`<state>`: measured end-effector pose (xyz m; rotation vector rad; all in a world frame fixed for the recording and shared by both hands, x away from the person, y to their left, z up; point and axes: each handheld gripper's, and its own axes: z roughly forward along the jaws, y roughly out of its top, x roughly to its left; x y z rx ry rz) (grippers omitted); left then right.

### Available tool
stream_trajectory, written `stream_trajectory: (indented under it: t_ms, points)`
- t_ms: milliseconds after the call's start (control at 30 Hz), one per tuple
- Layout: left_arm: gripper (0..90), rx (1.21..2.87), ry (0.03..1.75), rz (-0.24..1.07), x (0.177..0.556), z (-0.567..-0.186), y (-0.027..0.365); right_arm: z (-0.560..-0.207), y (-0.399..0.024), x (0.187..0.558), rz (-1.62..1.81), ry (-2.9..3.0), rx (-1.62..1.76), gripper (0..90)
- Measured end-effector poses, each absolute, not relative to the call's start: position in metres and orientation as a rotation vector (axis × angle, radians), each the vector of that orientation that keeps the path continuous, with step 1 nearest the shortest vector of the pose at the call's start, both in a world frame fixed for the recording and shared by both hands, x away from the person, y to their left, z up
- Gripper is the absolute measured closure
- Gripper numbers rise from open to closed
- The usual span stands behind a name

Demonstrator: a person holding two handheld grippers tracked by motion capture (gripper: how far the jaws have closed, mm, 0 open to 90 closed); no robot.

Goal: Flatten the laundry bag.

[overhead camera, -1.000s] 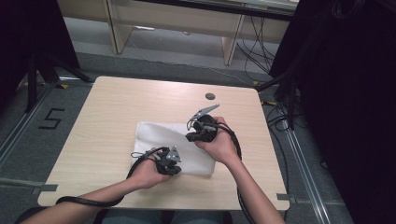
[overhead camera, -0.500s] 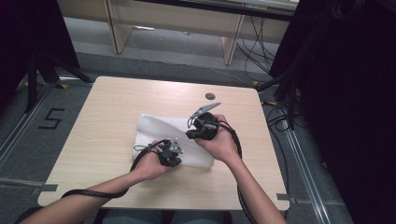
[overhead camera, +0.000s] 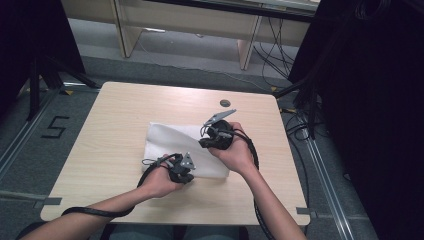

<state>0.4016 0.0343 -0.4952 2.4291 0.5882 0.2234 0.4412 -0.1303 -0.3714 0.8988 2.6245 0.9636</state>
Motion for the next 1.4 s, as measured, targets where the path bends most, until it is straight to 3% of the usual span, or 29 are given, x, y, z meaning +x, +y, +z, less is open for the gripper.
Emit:
stream_trajectory:
  t_ms: [433,467,567,600,667,733,767,800,833,1400]
  points:
    - [89.6,2.467,0.616,0.24,0.428,-0.497,0.034,-0.366,-0.126,0.436,0.968,2.629,0.952,88.7]
    - [89.5,2.372,0.706,0.25,0.428,-0.501,0.029,-0.366,-0.126,0.436,0.968,2.633,0.945,88.7]
    - [89.5,2.323,0.739,0.261,0.431,-0.503,0.027,-0.365,-0.127,0.435,0.958,2.639,0.909,88.7]
    - [89.5,2.455,0.65,0.261,0.436,-0.497,0.033,-0.365,-0.127,0.434,0.962,2.645,0.922,88.7]
    - [89.0,2.285,0.778,0.256,0.432,-0.504,0.027,-0.365,-0.128,0.433,0.968,2.64,0.914,88.6]
    - [88.5,2.289,0.774,0.252,0.43,-0.503,0.03,-0.365,-0.129,0.432,0.974,2.649,0.912,88.6]
    - [87.9,2.284,0.772,0.222,0.428,-0.501,0.034,-0.366,-0.128,0.431,0.976,2.646,0.94,88.5]
    - [87.3,2.435,0.649,0.234,0.428,-0.491,0.048,-0.369,-0.129,0.429,0.984,2.643,0.909,88.3]
    - [87.2,2.435,0.649,0.234,0.428,-0.491,0.048,-0.369,-0.129,0.429,0.984,2.643,0.909,88.3]
    - [83.9,2.261,0.837,0.337,0.392,-0.464,0.169,-0.384,-0.127,0.399,0.966,2.719,0.806,88.8]
